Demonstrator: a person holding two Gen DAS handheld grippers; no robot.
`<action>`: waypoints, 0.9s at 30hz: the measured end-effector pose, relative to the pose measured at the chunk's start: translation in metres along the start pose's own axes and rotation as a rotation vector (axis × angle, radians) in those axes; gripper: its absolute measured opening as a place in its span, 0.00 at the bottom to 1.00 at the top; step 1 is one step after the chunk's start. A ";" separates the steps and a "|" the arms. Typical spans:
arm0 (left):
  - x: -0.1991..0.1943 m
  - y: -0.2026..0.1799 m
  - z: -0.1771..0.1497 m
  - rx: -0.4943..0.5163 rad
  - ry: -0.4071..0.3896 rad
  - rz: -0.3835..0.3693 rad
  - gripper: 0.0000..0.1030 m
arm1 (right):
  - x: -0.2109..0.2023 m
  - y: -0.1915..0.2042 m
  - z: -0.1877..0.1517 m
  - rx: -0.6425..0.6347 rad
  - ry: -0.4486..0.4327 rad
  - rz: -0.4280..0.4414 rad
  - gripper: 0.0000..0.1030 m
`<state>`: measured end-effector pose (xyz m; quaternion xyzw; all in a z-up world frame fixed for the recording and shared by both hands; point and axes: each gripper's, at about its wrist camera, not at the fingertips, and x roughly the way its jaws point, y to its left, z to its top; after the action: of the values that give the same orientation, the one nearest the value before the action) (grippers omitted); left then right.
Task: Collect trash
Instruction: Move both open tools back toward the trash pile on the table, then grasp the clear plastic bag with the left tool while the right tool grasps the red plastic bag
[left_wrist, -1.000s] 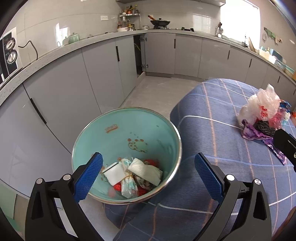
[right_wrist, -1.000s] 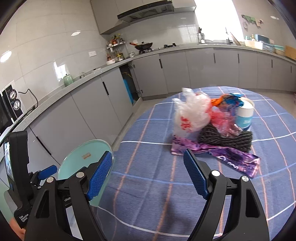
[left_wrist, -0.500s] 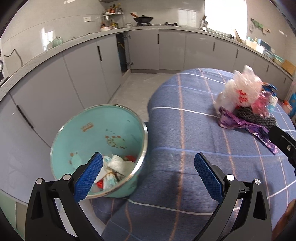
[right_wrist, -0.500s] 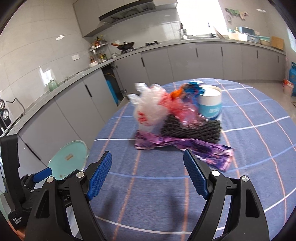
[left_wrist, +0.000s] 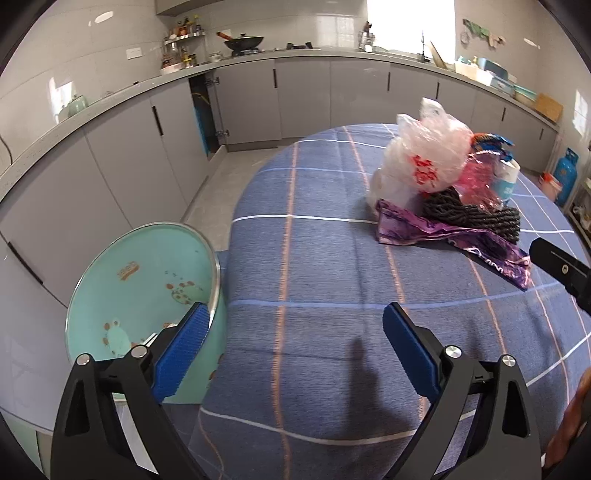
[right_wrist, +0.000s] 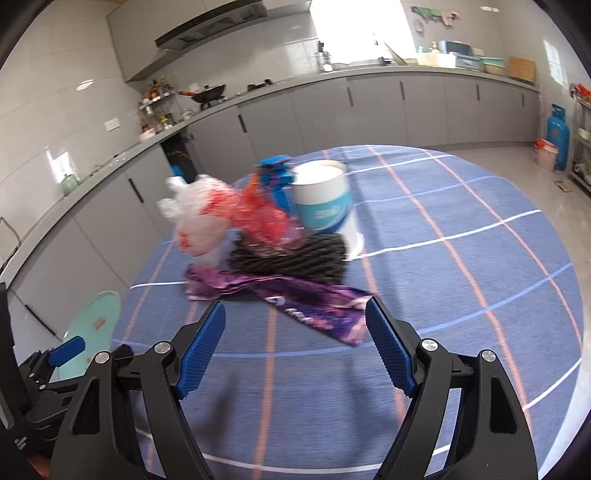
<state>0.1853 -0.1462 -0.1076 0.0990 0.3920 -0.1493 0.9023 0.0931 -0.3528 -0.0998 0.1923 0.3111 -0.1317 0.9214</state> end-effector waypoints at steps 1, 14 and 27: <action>0.001 -0.002 0.001 0.003 0.000 -0.006 0.87 | 0.001 -0.004 0.001 0.009 0.002 -0.006 0.75; 0.007 -0.035 0.045 0.062 -0.093 -0.052 0.85 | 0.013 -0.019 0.033 0.022 0.001 -0.002 0.69; 0.041 -0.082 0.110 0.113 -0.163 -0.173 0.85 | 0.010 -0.052 0.041 0.057 0.009 -0.042 0.68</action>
<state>0.2577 -0.2636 -0.0688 0.1032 0.3154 -0.2560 0.9079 0.1028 -0.4184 -0.0902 0.2123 0.3152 -0.1592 0.9111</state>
